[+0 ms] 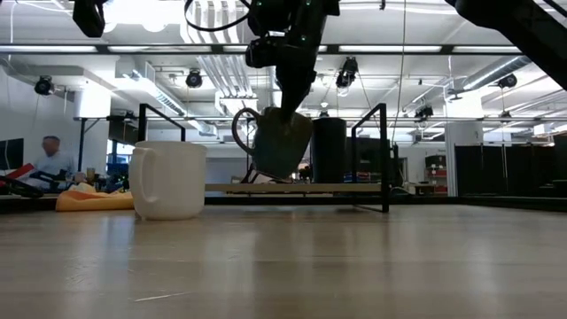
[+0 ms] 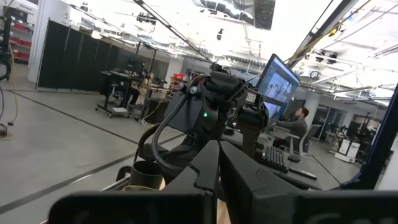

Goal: Stack small to large cups/mugs on shelf
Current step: Put the brown mug on the shelf

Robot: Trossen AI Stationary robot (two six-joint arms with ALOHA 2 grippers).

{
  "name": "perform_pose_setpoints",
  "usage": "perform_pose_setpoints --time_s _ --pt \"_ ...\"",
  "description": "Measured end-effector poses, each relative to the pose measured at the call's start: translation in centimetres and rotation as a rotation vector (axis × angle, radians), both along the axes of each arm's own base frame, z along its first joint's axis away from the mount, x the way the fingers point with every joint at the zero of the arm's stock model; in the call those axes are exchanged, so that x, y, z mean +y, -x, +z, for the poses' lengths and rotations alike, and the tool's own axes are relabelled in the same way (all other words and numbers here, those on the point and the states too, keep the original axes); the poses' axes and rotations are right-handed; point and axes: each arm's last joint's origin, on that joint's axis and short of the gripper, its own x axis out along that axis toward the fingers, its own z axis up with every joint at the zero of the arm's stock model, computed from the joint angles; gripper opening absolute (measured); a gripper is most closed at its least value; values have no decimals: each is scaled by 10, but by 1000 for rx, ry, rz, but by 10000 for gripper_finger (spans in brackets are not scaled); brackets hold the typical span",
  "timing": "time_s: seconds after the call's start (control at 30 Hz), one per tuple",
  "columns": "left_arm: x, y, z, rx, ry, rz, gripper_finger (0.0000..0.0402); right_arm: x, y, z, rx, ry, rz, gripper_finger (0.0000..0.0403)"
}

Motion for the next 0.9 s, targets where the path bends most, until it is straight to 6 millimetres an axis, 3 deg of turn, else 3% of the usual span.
perform_pose_setpoints --time_s 0.9 --pt "0 0 0 2 -1 1 0 -3 -7 -2 -65 11 -12 48"
